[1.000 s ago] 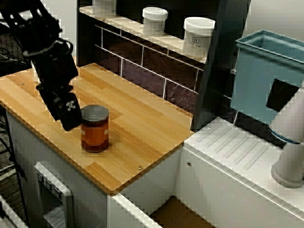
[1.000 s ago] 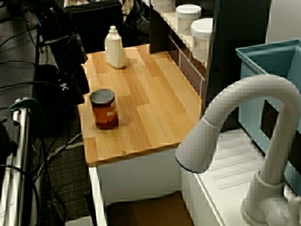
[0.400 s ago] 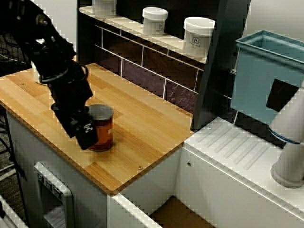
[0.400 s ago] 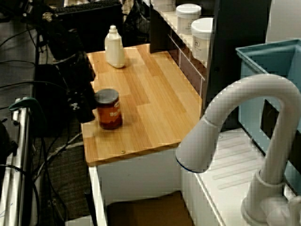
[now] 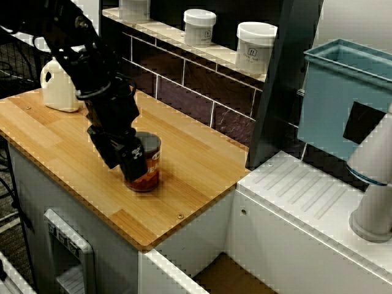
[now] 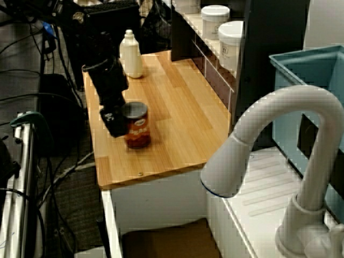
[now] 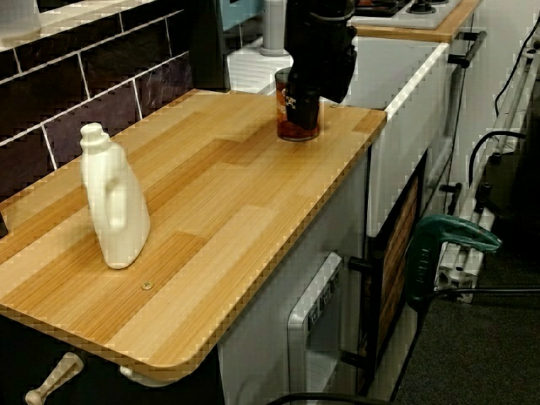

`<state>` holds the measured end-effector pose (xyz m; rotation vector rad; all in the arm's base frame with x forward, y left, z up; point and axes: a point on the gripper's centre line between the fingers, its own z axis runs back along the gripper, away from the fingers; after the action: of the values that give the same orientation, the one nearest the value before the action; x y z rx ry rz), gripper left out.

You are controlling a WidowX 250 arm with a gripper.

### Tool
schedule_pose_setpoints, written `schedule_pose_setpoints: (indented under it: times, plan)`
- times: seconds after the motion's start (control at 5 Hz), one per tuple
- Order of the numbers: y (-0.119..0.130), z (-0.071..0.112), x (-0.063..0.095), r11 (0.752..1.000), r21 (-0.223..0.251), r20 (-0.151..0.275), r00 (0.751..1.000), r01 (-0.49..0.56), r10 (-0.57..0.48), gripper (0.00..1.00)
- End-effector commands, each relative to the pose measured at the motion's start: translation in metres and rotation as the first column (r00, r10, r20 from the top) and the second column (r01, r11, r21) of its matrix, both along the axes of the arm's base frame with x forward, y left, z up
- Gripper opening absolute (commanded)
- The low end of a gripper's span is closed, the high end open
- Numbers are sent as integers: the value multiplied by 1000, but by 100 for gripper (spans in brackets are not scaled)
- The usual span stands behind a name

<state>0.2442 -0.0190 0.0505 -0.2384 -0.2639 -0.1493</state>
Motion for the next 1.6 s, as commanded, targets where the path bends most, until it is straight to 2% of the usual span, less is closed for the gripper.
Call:
schedule_pose_setpoints:
  times: [0.0, 0.2, 0.4, 0.6, 1.0, 1.4]
  plan:
    - [11, 17, 39, 994, -44, 20, 995, -98, 99, 100]
    - [17, 22, 51, 990, -65, 2, 992, -125, 125, 100]
    - [19, 26, 54, 989, -78, -12, 992, -122, 122, 100]
    - [19, 34, 46, 990, -90, -12, 994, -107, 106, 100]
    - [0, 48, 26, 992, -127, -15, 1000, -11, 10, 100]
    - [-32, 39, 29, 988, -155, -1, 1000, 22, -22, 100]
